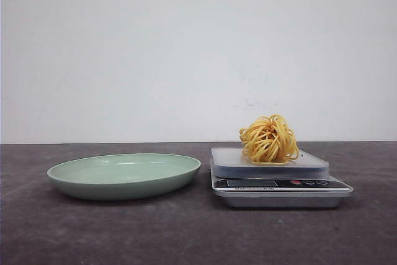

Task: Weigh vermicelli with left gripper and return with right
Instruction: 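Open the left gripper and withdraw it upward, then lower the right gripper onto the vermicelli on the scale and grasp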

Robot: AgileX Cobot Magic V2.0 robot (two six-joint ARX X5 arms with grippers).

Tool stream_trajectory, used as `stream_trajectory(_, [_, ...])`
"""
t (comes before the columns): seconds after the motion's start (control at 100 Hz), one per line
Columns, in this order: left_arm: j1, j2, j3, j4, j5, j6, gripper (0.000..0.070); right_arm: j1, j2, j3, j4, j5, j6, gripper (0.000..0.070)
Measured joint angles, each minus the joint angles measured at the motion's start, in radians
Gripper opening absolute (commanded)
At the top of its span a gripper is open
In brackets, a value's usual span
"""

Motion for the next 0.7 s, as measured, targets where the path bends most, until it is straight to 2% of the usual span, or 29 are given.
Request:
stream_trajectory(0.2, [0.002, -0.016, -0.088, 0.075, 0.006, -0.037, 0.0306, 0.065, 0.137, 0.0, 0.084, 0.002, 0.002, 0.0606])
stream_trajectory(0.37, [0.003, -0.016, -0.116, 0.158, 0.027, -0.03, 0.0306, 0.143, 0.294, 0.0, 0.161, 0.033, 0.022, 0.0605])
stream_trajectory(0.58, [0.003, -0.017, -0.116, 0.16, 0.027, 0.005, 0.0306, 0.213, 0.507, 0.001, 0.24, 0.055, 0.069, 0.0605])
stream_trajectory(0.7, [0.003, -0.017, -0.116, 0.139, 0.027, 0.012, 0.0306, 0.242, 0.644, 0.017, 0.244, 0.056, 0.096, 0.0605])
